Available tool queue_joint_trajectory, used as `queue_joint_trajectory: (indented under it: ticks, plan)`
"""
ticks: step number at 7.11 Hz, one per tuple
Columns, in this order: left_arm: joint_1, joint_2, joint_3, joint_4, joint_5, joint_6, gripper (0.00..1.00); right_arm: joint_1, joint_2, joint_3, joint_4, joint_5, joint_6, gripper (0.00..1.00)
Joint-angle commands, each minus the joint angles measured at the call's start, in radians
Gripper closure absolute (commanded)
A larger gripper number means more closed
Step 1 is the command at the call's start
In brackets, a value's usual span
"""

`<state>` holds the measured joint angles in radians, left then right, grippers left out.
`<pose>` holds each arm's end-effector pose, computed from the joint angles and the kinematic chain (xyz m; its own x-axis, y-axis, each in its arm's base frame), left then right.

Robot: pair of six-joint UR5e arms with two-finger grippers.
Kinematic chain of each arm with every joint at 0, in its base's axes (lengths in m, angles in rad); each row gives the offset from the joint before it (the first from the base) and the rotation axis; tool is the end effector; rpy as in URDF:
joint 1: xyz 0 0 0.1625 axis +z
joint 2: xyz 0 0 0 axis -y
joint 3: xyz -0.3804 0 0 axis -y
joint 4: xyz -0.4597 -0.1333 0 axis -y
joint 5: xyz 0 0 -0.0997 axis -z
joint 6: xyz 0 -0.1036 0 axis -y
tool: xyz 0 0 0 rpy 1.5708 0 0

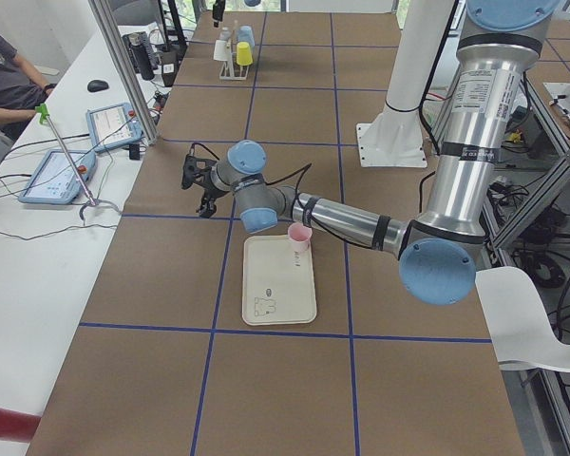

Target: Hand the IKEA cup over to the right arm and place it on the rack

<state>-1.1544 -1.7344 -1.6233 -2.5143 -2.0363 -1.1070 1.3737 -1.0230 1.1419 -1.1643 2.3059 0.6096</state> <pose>0.1777 -0.6165 0.3849 0.4357 0.0031 -0.9001 0.5097 0.8233 0.2496 -0.0900 -0.7768 0.4492 0.6394 0.0962 0.7629 -0.2399 0.9676 0.0790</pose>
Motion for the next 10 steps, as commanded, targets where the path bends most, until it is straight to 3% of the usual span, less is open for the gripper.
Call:
queue_joint_trajectory:
  ticks: [1,2,4,5,7,10]
  plan:
    - [0.015,0.050,-0.027,0.040,0.002,0.018,0.02,-0.001,0.014,0.007,-0.002,0.001,0.027,0.12]
    - [0.021,0.097,-0.106,0.160,0.001,0.073,0.05,-0.004,0.014,0.016,0.000,0.001,0.044,0.12]
    - [0.057,0.185,-0.367,0.605,-0.004,0.218,0.06,-0.002,0.017,0.041,-0.002,0.015,0.073,0.09]
    - [0.114,0.200,-0.388,0.668,-0.014,0.222,0.06,-0.008,0.017,0.067,-0.002,0.023,0.096,0.04]
    - [0.226,0.223,-0.368,0.664,-0.045,0.222,0.00,-0.024,-0.009,0.158,-0.003,0.039,0.148,0.02]
    - [0.282,0.271,-0.351,0.629,-0.079,0.222,0.00,-0.057,-0.055,0.264,0.000,0.049,0.238,0.02]
